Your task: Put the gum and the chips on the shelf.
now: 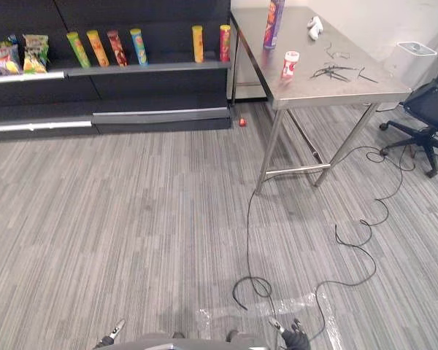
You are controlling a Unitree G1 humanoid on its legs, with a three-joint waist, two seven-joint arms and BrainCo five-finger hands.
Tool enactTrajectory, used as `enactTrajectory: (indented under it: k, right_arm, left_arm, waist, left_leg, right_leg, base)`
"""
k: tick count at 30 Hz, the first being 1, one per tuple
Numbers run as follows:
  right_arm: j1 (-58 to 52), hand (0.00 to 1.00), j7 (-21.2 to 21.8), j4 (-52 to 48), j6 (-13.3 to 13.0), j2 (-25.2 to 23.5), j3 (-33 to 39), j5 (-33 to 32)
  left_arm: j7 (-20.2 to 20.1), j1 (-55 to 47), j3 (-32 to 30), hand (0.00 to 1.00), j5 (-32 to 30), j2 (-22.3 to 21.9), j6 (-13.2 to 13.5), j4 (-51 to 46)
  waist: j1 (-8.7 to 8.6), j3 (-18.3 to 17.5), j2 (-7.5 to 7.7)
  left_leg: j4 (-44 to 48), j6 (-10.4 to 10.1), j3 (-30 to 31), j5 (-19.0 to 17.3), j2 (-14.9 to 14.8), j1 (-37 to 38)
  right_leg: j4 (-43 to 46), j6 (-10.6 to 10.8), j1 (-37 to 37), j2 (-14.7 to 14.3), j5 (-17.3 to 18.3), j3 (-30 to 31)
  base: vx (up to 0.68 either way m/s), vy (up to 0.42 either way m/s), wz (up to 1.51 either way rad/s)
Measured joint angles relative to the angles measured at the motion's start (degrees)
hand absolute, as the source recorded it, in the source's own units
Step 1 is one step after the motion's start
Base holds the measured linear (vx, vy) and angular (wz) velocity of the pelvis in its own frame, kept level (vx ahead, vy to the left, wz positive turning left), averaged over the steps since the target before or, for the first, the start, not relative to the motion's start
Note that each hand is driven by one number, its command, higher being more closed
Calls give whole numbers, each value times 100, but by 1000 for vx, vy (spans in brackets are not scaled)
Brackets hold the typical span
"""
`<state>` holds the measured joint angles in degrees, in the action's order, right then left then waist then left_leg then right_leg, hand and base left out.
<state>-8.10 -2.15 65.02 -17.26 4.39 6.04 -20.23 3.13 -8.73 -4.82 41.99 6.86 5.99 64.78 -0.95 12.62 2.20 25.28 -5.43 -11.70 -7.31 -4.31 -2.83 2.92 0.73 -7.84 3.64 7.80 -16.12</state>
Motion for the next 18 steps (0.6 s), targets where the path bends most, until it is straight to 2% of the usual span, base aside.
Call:
enactTrajectory:
  k: [2,3,4,7,9,10,11,12,13,14,15,17,18]
  right_arm:
    - [-7,0,-55,-6,-2,50,-36,6]
    - [-24,0,-79,-13,2,66,-36,7]
    - [-37,0,-131,-28,20,86,-34,14]
    - [-60,0,-158,-115,52,94,-23,97]
    - [-118,0,-190,-120,42,140,-27,295]
    - [-120,0,-218,-120,32,148,-28,306]
    - [-125,0,-298,-121,-25,190,-31,400]
    - [-148,0,-354,-123,-73,245,-38,432]
    - [-154,0,-393,-122,-116,267,-37,494]
    - [-183,0,-481,-120,-239,260,-42,698]
    - [-184,0,-494,-110,-286,211,-33,895]
    - [-163,0,-486,-128,-396,117,-66,1158]
    - [-163,0,-487,-121,-401,97,-70,1208]
  left_arm:
    - [-67,-32,-17,0,261,-78,-47,23]
    - [-82,-54,-90,0,376,-110,-48,15]
    - [-92,-60,-133,0,475,-177,-17,14]
    - [-127,-73,-179,0,474,-218,62,18]
    - [-130,-118,-241,0,550,-260,104,13]
    - [-135,-127,-239,0,576,-273,102,11]
    - [-150,-169,-239,0,689,-324,97,7]
    - [-155,-218,-239,0,727,-387,75,20]
    - [-156,-246,-238,0,738,-422,70,16]
    - [-157,-398,-263,0,809,-447,49,37]
    - [-150,-462,-262,0,856,-409,46,16]
    - [-143,-414,-264,0,822,-282,86,6]
    - [-151,-385,-268,0,770,-256,86,-4]
  waist:
    - [82,124,-68]
    - [98,130,-90]
    - [108,137,-133]
    - [101,161,-143]
    - [86,187,-189]
    - [86,194,-202]
    - [71,228,-299]
    - [67,290,-416]
    - [67,306,-466]
    - [72,305,-489]
    - [126,264,-392]
    - [81,182,-182]
    - [96,158,-134]
  left_leg:
    - [1213,13,-31,-34,-303,-581]
    - [1354,55,-20,-108,-366,-676]
    - [1243,95,-35,-233,-448,-769]
    - [182,65,-15,-187,-486,-807]
    - [-955,-91,160,298,-485,-819]
    - [-1090,-115,189,362,-498,-815]
    - [-1534,-236,334,551,-609,-821]
    - [-1704,-312,437,599,-778,-824]
    - [-1708,-323,472,590,-861,-814]
    - [-1455,-320,437,921,-920,-792]
    - [-996,-130,369,845,-725,-870]
    - [-350,4,304,308,-562,-1169]
    - [-173,43,298,157,-506,-1232]
  right_leg:
    - [143,-71,-47,-84,83,122]
    - [171,-66,-53,-93,105,149]
    - [240,-53,-56,-69,146,232]
    - [332,23,-75,159,205,417]
    - [358,228,-231,442,341,545]
    - [357,239,-256,458,356,561]
    - [357,346,-350,486,437,624]
    - [371,501,-490,483,534,710]
    - [386,594,-561,484,593,761]
    - [447,793,-703,590,746,892]
    - [440,778,-784,802,827,992]
    - [773,742,-662,928,797,997]
    - [847,783,-608,1003,744,996]
  base:
    - [-53,-3,-24]
    - [14,62,-31]
    - [54,95,-30]
    - [115,142,-29]
    - [211,252,-15]
    - [228,300,-11]
    - [250,358,-21]
    - [329,477,-29]
    - [301,439,-43]
    - [359,450,-55]
    - [305,330,-48]
    - [406,318,-11]
    - [404,326,10]
